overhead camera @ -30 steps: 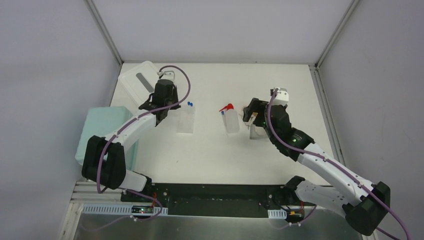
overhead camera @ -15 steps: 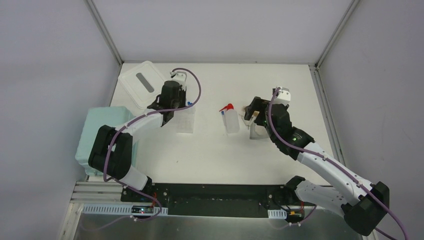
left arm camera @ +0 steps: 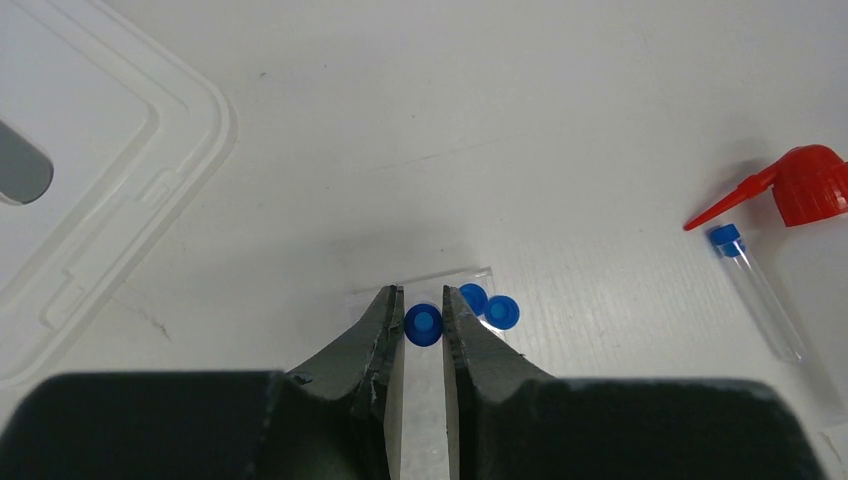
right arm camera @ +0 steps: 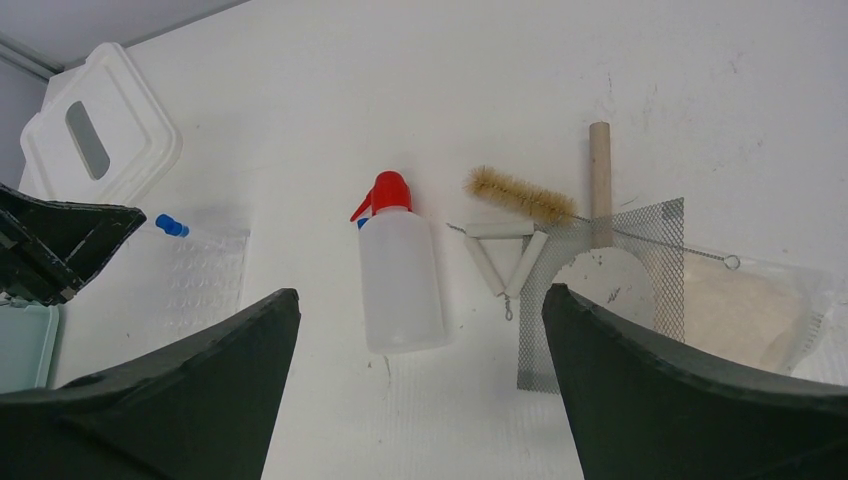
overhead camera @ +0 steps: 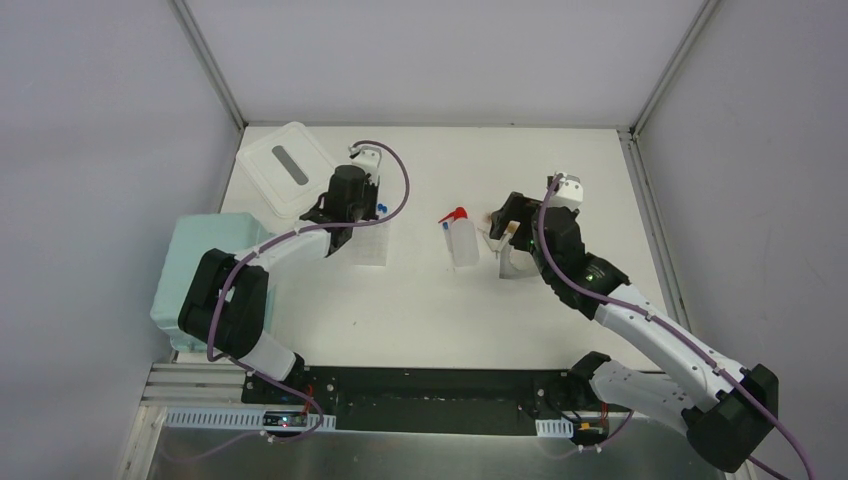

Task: Organize the chemistry lab equipment

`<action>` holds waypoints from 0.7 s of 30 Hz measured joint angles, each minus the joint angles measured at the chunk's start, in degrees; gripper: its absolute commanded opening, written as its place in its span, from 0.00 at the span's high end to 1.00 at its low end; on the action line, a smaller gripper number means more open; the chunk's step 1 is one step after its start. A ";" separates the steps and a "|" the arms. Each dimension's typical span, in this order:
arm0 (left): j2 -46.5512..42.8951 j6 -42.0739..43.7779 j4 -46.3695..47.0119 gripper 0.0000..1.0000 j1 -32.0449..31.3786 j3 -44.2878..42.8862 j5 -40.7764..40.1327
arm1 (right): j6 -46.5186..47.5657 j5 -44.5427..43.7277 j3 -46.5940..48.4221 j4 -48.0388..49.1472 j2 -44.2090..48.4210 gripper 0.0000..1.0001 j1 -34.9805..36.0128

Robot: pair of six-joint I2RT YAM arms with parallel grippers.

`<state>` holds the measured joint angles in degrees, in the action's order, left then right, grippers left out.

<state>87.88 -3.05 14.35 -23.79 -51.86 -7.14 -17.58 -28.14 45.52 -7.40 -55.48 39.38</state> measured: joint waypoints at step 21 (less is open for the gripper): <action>-1.27 0.68 1.44 1.00 -0.28 2.14 -3.52 | -1.29 0.57 0.00 0.00 0.02 0.05 -0.52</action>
<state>86.61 -2.37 15.79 -24.08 -49.71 -10.66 -18.87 -27.57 45.52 -7.40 -55.46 38.85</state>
